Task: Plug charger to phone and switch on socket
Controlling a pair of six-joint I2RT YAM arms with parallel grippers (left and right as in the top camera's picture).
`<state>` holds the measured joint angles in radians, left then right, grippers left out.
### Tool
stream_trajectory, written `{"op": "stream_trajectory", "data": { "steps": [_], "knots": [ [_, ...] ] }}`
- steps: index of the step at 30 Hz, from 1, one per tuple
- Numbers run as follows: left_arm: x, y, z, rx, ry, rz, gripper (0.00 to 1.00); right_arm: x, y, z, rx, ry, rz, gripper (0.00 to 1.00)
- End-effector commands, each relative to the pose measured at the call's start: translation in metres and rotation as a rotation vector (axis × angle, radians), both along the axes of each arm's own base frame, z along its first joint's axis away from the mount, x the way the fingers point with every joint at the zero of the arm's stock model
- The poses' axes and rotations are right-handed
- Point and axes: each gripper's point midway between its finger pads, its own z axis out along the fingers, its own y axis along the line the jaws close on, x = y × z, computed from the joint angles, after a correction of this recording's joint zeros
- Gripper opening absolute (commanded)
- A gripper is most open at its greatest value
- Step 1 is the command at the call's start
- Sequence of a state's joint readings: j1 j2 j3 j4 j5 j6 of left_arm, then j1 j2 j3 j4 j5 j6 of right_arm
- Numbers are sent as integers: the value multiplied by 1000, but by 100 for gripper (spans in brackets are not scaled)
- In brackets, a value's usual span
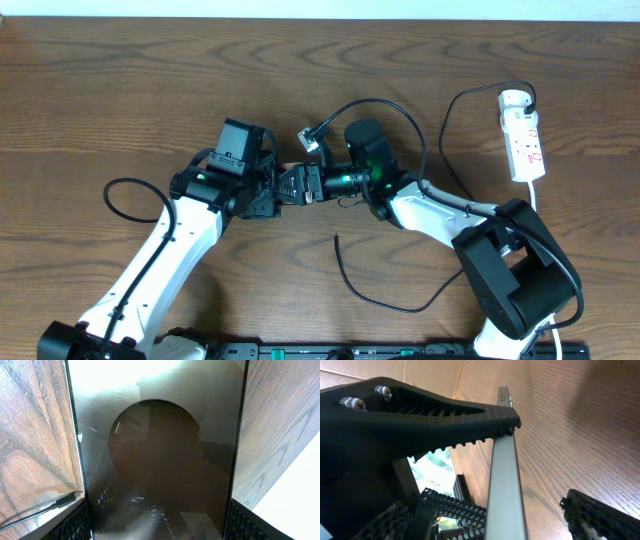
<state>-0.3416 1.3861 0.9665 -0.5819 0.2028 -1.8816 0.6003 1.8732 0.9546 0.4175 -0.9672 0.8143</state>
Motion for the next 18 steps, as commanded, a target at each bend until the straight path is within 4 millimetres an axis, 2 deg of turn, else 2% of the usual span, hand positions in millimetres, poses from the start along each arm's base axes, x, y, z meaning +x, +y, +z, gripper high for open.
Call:
{"op": "stream_trajectory", "data": {
  "steps": [1,8,18],
  "knots": [
    [5,-3,5,-5,-15,-3,7,-11,11,9,26,-13,52,94],
    [5,-3,5,-5,-15,-3,7,-11,11,8,26,-14,51,75],
    [5,-3,5,-5,-15,-3,7,-11,11,8,26,-14,50,57]
  ]
}}
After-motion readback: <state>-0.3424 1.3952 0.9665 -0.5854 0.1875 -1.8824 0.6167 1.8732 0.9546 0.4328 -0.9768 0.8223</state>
